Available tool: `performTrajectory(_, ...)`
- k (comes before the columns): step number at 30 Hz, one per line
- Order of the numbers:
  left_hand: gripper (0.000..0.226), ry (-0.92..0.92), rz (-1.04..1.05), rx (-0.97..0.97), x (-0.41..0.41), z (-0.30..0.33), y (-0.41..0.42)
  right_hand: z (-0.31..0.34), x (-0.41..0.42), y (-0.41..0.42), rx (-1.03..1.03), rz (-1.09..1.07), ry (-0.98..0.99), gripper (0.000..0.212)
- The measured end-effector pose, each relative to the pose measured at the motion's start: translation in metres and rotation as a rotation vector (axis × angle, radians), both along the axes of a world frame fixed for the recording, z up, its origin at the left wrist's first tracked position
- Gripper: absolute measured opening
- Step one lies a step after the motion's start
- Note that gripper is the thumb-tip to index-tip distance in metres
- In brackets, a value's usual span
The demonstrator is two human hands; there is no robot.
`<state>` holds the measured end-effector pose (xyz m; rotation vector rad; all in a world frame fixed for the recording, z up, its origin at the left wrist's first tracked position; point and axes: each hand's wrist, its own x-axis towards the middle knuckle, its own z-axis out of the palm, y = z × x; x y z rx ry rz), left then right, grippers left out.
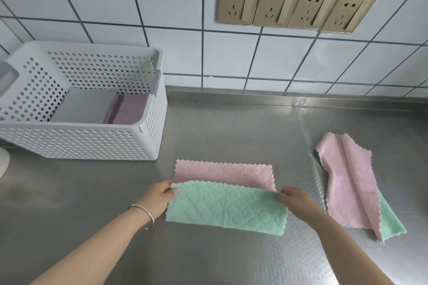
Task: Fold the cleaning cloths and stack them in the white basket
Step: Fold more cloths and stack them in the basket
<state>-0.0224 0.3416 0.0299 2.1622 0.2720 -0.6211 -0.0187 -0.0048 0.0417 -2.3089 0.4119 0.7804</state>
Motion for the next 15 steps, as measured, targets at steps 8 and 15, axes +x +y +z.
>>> performTrajectory(8,0.020,-0.015,0.264,0.054,0.026,-0.036,-0.015,-0.024,0.026,0.026,0.059,-0.341,-0.183,0.014)
performTrajectory(15,0.021,0.024,0.235,0.167,0.052,-0.049,-0.017,-0.040,0.047,0.032,-0.030,-0.301,-0.239,0.017)
